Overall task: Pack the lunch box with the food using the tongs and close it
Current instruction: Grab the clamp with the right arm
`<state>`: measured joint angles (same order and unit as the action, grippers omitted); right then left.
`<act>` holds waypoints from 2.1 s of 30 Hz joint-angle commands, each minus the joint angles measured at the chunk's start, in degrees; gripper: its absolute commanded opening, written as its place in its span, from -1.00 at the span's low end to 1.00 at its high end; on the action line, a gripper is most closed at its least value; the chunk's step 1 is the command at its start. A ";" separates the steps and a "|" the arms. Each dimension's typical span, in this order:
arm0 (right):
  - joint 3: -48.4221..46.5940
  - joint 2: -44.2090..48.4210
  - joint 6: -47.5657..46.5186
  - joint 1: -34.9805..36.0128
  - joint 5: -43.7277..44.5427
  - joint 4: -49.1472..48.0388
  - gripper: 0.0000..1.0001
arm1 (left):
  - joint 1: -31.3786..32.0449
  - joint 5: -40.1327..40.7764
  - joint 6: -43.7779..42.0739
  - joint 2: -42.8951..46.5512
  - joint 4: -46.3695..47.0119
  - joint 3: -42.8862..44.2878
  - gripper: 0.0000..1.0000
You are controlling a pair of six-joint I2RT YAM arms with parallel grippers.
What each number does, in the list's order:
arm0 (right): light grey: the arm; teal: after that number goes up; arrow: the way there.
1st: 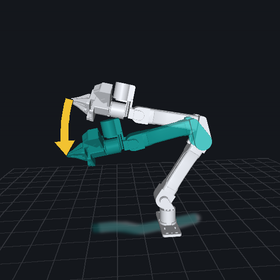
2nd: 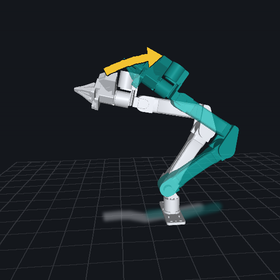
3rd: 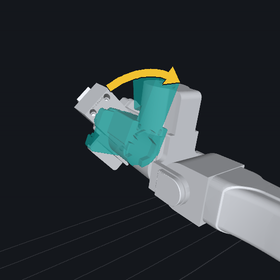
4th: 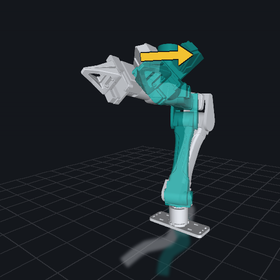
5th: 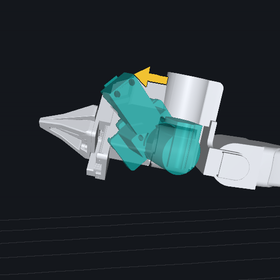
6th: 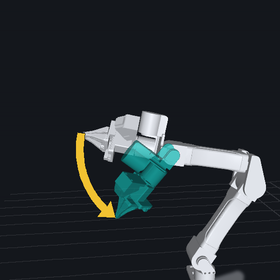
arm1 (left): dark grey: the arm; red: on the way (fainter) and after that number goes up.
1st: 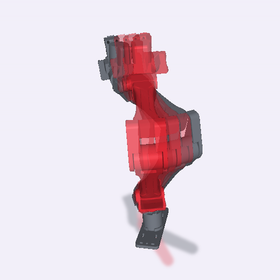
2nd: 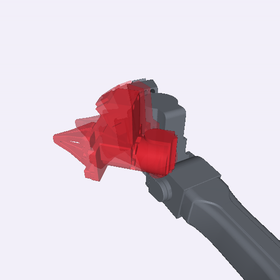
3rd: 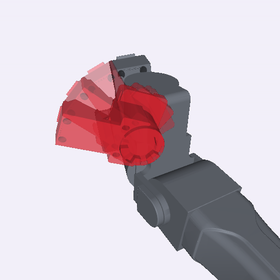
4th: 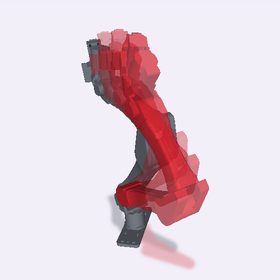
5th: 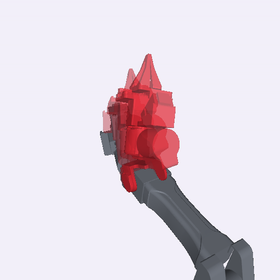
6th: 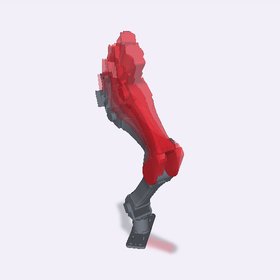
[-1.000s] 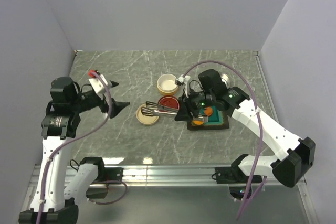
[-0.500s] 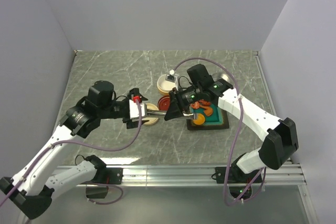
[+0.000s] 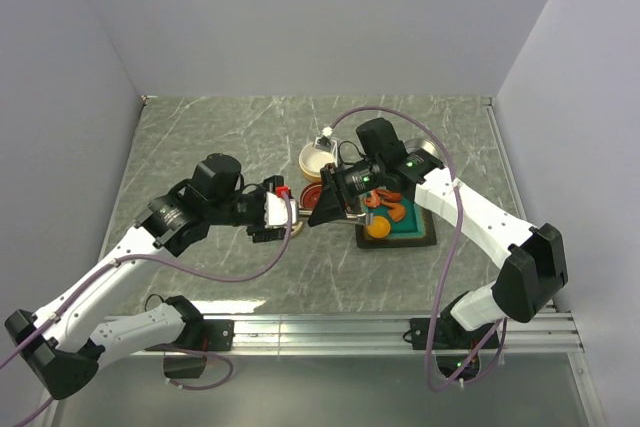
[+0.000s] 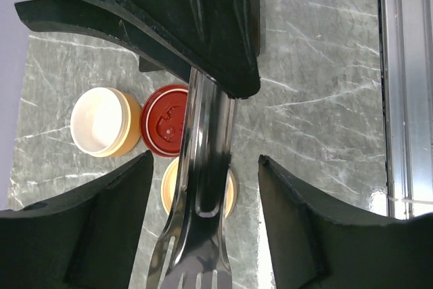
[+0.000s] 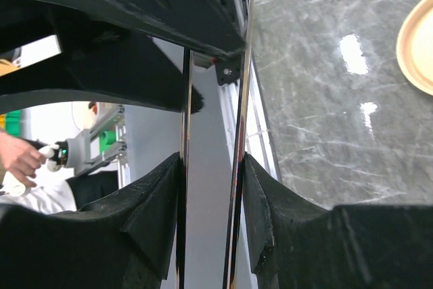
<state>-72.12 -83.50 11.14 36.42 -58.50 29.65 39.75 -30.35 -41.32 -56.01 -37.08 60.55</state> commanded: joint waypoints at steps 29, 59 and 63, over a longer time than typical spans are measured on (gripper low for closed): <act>-4.00 0.01 -0.85 1.72 -3.37 -1.00 -0.16 | 1.56 2.84 2.30 -1.82 3.51 0.71 -0.17; -4.17 5.37 -15.69 -8.55 8.22 13.23 -0.17 | -8.70 -1.54 26.07 3.71 9.57 7.12 0.80; -4.43 8.70 -22.01 -14.17 12.53 20.25 -0.15 | -13.98 -3.84 34.36 5.12 11.33 8.09 0.84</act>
<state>-73.30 -79.09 -3.46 25.17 -49.84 43.11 28.75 -30.35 -17.54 -52.21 -29.74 66.06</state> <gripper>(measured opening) 0.422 0.913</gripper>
